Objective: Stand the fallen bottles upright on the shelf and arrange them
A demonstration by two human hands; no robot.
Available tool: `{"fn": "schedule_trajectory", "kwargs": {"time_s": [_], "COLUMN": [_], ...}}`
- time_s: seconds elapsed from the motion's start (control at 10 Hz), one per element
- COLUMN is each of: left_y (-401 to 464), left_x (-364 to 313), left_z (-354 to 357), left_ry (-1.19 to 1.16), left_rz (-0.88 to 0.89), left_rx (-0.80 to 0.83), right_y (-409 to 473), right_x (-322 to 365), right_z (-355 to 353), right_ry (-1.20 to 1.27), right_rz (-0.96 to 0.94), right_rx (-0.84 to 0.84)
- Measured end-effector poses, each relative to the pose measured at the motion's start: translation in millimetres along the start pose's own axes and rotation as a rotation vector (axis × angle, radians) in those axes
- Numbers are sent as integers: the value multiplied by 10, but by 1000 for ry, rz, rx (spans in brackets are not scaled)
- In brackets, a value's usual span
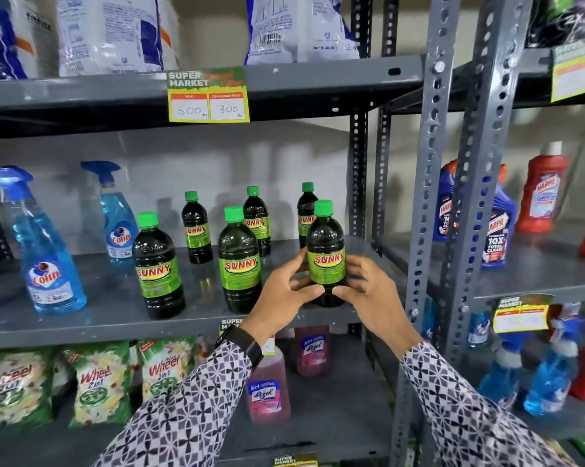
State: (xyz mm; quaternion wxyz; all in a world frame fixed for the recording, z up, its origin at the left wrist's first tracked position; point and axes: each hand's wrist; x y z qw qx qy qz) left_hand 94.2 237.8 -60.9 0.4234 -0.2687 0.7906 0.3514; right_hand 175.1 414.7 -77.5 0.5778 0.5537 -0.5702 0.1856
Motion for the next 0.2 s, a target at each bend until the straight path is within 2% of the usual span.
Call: {"fn": "schedule_trajectory", "kwargs": {"time_s": [0.2], "left_y": [-99], "left_x": [-108], "left_z": [41], "left_ry": [11], "left_rz": [14], "left_rx": [-23], "right_y": [-53], "right_x": [49], "right_z": [-1], "right_ry": [-40], "right_rz": [-28], "right_rx": [1]}}
Point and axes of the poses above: each hand's wrist, its own y-axis towards the middle knuckle, its own z-axis out of the palm, x = y × z, and after that the axes turned 4 degrees about x, right-handed
